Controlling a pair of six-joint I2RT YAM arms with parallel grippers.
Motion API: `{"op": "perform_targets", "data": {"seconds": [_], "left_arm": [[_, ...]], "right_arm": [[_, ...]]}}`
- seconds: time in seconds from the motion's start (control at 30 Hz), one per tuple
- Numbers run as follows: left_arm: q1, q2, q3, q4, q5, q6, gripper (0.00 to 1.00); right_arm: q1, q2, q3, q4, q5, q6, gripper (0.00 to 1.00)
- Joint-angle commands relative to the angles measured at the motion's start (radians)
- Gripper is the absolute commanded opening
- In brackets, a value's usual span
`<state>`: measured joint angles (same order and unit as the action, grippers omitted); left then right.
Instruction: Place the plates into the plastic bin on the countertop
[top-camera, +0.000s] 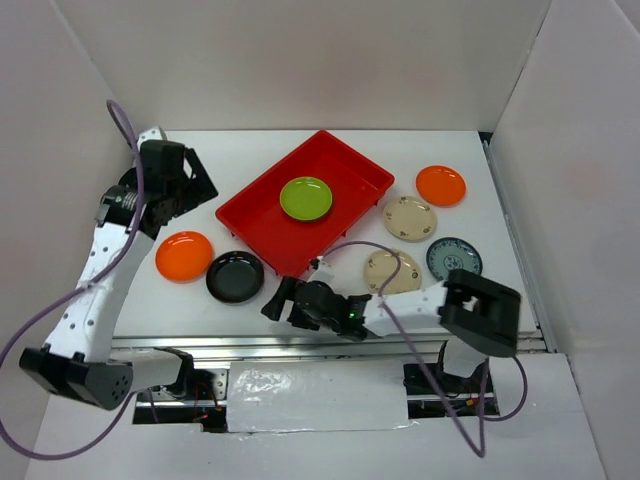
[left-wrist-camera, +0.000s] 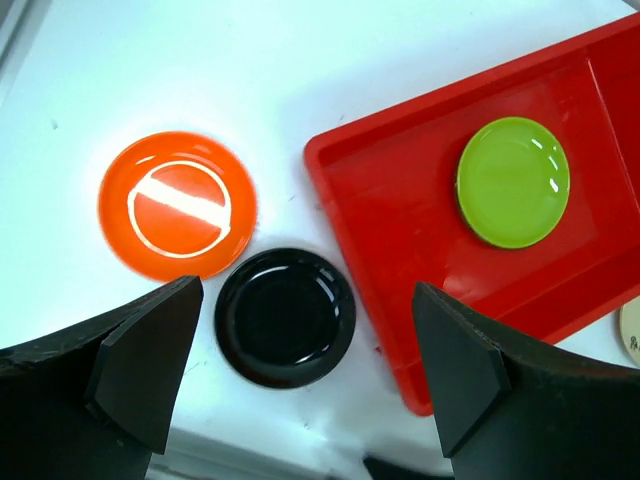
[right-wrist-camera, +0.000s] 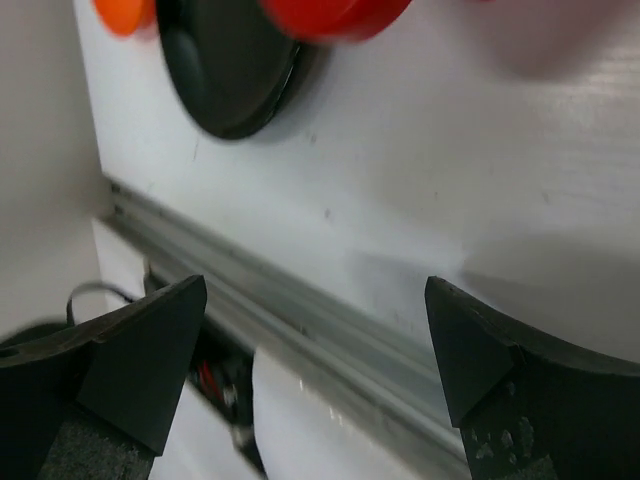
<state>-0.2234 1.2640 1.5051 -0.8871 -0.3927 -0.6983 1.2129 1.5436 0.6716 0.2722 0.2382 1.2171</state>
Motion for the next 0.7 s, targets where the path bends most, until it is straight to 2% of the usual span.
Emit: {"op": "perform_targets", "data": {"seconds": [0.0,0.13,0.23,0.4,0.5,0.67], "left_arm": [[0.022,-0.075,-0.023,-0.058,-0.002,0.097,0.99],[0.064,-0.158,-0.08,-0.069,0.028,0.149,0.99],[0.081,-0.186,-0.14,-0.05,0.066,0.178,0.99],[0.102,-0.221,-0.206,-0.006,0.107,0.201,0.99],[0.108,-0.241,-0.215,0.01,0.138,0.214,0.99],[0.117,-0.261,-0.227,0.031,0.195,0.214,0.99]], "right_arm": [[0.002,0.143,0.101,0.14,0.142,0.159,0.97],[-0.001,0.294,0.198,0.154,0.17,0.216,0.93],[-0.003,0.343,0.258,0.093,0.196,0.281,0.87],[-0.01,0.432,0.365,-0.071,0.26,0.439,0.74],[-0.018,0.478,0.413,-0.128,0.265,0.489,0.62],[-0.039,0.529,0.427,-0.145,0.262,0.578,0.54]]}}
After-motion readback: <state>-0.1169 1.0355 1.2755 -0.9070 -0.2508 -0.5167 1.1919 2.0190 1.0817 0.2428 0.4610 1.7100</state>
